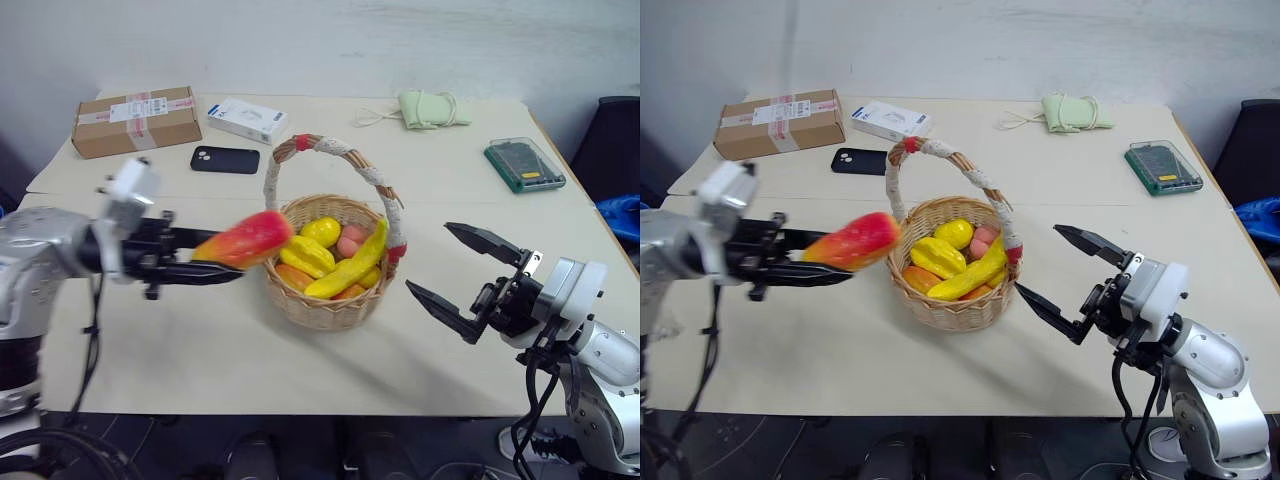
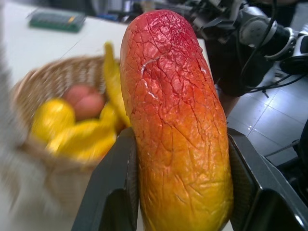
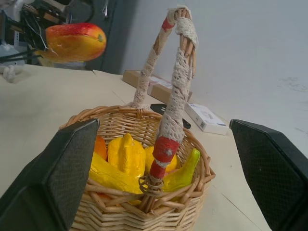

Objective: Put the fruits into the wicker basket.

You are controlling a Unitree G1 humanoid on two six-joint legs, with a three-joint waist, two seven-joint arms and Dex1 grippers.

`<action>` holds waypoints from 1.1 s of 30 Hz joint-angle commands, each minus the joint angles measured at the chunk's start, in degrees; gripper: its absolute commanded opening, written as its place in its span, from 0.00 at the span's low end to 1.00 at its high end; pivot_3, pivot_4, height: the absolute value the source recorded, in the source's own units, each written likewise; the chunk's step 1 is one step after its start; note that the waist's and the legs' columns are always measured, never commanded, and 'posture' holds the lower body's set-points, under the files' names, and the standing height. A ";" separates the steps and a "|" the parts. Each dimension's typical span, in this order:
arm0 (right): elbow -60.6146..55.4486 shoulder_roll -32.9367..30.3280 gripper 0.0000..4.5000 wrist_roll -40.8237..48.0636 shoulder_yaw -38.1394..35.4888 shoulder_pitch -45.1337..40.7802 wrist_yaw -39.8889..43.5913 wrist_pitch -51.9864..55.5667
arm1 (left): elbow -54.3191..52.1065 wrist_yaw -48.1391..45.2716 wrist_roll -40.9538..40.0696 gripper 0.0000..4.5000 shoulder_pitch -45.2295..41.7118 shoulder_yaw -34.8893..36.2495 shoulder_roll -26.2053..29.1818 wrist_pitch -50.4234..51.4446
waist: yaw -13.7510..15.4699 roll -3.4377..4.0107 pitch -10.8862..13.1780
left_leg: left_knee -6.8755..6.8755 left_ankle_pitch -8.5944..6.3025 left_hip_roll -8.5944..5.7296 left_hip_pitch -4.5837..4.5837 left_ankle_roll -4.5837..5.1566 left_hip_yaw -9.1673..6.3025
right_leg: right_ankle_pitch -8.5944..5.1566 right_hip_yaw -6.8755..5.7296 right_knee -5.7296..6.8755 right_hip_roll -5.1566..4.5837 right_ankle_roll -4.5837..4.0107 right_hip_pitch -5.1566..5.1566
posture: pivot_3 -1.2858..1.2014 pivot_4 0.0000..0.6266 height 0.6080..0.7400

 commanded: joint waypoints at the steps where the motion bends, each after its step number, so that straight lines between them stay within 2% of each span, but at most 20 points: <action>1: -0.53 -0.48 1.00 0.19 -0.45 -0.21 0.21 -0.20 | 2.96 8.36 8.06 0.40 -3.68 -5.01 -6.34 -6.35 | -0.09 0.01 0.01 | 0.00 0.00 0.04 0.00 -0.01 0.01 | 0.00 0.01 -0.01 0.05 0.00 -0.01 | 0.52 0.24 1.00; 2: -0.48 -0.42 1.00 0.00 -0.43 -0.07 0.15 -0.15 | 3.74 9.19 9.24 0.40 -4.18 -5.94 -7.46 -6.90 | -0.16 0.01 0.01 | 0.00 0.00 0.06 -0.01 -0.02 0.00 | 0.00 0.01 -0.02 0.08 0.00 -0.03 | 0.52 0.24 1.00; 6: -0.58 -0.02 1.00 -0.75 -0.65 1.66 -0.06 -0.53 | 3.43 8.87 8.59 0.69 -4.40 -5.62 -10.08 -8.84 | -0.82 0.03 0.02 | -0.09 -0.01 0.14 -0.10 -0.08 0.04 | 0.00 0.15 -0.02 0.16 0.00 -0.21 | 0.52 0.24 1.00; 8: -0.80 -0.05 1.00 -0.97 -1.03 2.77 -0.34 -0.41 | 3.89 8.19 8.48 0.84 -4.02 -4.52 -9.87 -10.34 | -1.03 0.04 0.03 | -0.09 -0.02 0.16 -0.10 -0.10 0.05 | -0.01 0.15 -0.03 0.16 -0.01 -0.23 | 0.52 0.24 1.00; 10: -1.16 -0.19 1.00 -1.45 -1.80 4.53 -1.00 -0.04 | 3.91 5.50 4.57 0.97 -2.88 -0.36 -7.66 -8.90 | -1.27 0.04 0.03 | -0.05 -0.02 0.15 -0.10 -0.10 0.05 | -0.01 0.15 -0.02 0.15 -0.01 -0.21 | 0.52 0.24 1.00; 12: -1.53 -0.38 1.00 -1.72 -2.20 5.76 -1.81 0.64 | 3.85 5.42 1.04 0.99 -2.54 3.62 -6.38 -6.64 | -1.56 0.04 0.03 | -0.03 -0.01 0.17 -0.08 -0.10 0.07 | -0.01 0.17 0.02 0.15 -0.01 -0.21 | 0.52 0.24 1.00; 15: -2.40 -1.01 1.00 -0.84 -2.60 7.40 -3.66 4.27 | 6.58 1.76 0.46 0.99 1.85 11.19 1.18 -6.39 | -1.96 0.06 0.04 | -0.05 -0.01 0.18 -0.03 -0.11 0.07 | -0.01 0.17 0.06 0.15 -0.01 -0.21 | 0.52 0.24 1.00; 17: -2.67 -1.24 1.00 -0.15 -2.66 7.24 -4.13 5.88 | 7.80 -0.62 0.19 0.99 4.61 13.36 4.71 -6.21 | -2.34 0.10 0.07 | -0.12 0.00 0.20 0.01 -0.14 0.09 | -0.03 0.18 0.07 0.15 -0.04 -0.22 | 0.52 0.24 1.00; 20: -1.26 -1.35 1.00 1.77 0.71 -0.41 -5.32 10.38 | 11.88 -6.50 -0.10 0.99 13.37 18.38 9.98 -5.17 | -2.80 0.12 0.09 | -0.11 0.00 0.26 -0.01 -0.13 0.07 | -0.05 0.10 0.06 0.07 -0.07 -0.22 | 0.52 0.24 1.00; 24: 1.63 -1.24 1.00 3.98 4.64 -10.43 -5.07 16.97 | 12.32 -6.98 0.44 0.99 18.44 21.83 8.78 -10.39 | -2.87 0.07 0.10 | -0.09 0.00 0.25 -0.01 -0.09 0.12 | -0.04 0.07 0.07 0.03 -0.08 -0.27 | 0.52 0.24 1.00; 28: 4.56 -1.03 1.00 7.33 7.66 -17.46 -4.03 23.73 | 6.56 -4.42 -2.84 0.99 19.71 22.54 5.78 -9.15 | -1.68 0.06 0.11 | -0.12 -0.04 0.23 -0.17 -0.08 -0.06 | -0.11 -0.06 -0.04 0.02 -0.21 -0.30 | 0.52 0.24 1.00; 31: 6.43 -0.42 0.86 7.12 9.78 -20.13 -4.42 26.80 | 1.77 -2.30 -5.22 1.00 21.09 22.82 3.35 -8.08 | -1.41 0.06 0.11 | -0.13 -0.16 0.26 -0.22 -0.03 -0.03 | -0.11 -0.06 -0.20 0.01 -0.20 -0.29 | 0.52 0.24 1.00; 33: 7.12 -0.47 0.71 5.98 11.00 -20.82 -3.83 27.08 | 0.27 -1.36 -6.08 1.00 22.15 23.36 2.61 -7.54 | -1.47 0.06 0.11 | -0.14 -0.22 0.28 -0.23 0.00 0.04 | -0.10 -0.05 -0.28 0.00 -0.18 -0.30 | 0.52 0.24 1.00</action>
